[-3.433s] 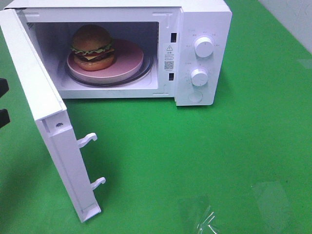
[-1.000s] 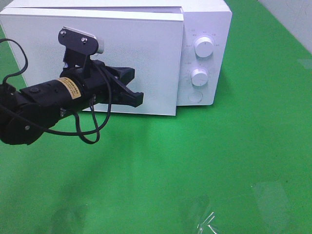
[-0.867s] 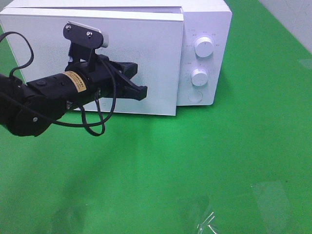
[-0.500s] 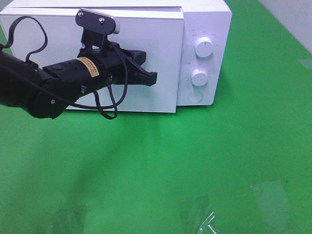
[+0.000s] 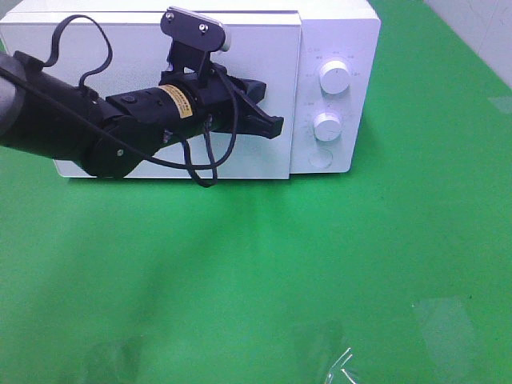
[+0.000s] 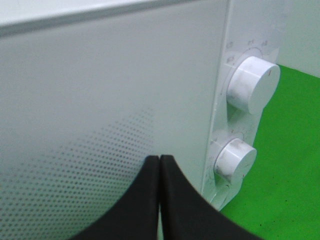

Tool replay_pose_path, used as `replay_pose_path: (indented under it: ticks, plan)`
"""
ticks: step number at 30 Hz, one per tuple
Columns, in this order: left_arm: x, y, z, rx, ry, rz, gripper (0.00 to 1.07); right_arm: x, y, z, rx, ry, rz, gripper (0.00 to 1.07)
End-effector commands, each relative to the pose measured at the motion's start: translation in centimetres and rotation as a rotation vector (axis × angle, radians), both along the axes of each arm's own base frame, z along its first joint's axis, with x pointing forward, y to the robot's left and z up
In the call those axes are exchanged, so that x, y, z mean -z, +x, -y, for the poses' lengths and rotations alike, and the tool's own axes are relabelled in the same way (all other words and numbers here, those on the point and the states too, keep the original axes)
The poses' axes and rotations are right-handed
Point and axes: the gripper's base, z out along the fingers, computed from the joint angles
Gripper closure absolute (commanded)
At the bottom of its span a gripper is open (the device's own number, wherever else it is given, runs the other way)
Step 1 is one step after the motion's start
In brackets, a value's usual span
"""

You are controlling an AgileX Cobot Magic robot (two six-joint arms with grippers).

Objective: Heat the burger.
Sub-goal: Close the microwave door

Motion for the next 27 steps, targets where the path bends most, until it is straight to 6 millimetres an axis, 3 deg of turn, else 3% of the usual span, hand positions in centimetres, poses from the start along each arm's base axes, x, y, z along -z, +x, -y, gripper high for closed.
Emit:
replay_pose_path:
  ticks: [1, 7, 13, 23, 25, 26, 27]
  plan:
    - [-0.5, 1.3, -0.2, -0.057, -0.056, 0.004, 1.07, 0.1, -0.3, 0.1, 0.006, -0.014, 0.021, 0.31]
    - [-0.6, 2.7, 0.6, -0.062, -0.059, 0.014, 1.07, 0.1, -0.3, 0.1, 0.006, -0.014, 0.021, 0.31]
    - [-0.6, 2.9, 0.7, -0.063, -0.054, 0.013, 1.07, 0.1, -0.3, 0.1, 0.006, -0.013, 0.021, 0.31]
    - [-1.2, 0.9, 1.4, -0.027, 0.053, -0.095, 1.07, 0.1, -0.3, 0.1, 0.006, -0.013, 0.021, 0.31]
    - [-1.5, -0.6, 1.8, -0.006, 0.114, -0.158, 0.97, 0.1, -0.3, 0.1, 0.006, -0.014, 0.021, 0.31]
    - [-1.5, -0.6, 1.8, -0.006, 0.114, -0.158, 0.97, 0.1, -0.3, 0.1, 0.006, -0.014, 0.021, 0.31]
    - [-1.7, -1.3, 2.0, 0.006, 0.152, -0.195, 0.86, 0.1, -0.3, 0.1, 0.006, -0.014, 0.021, 0.31]
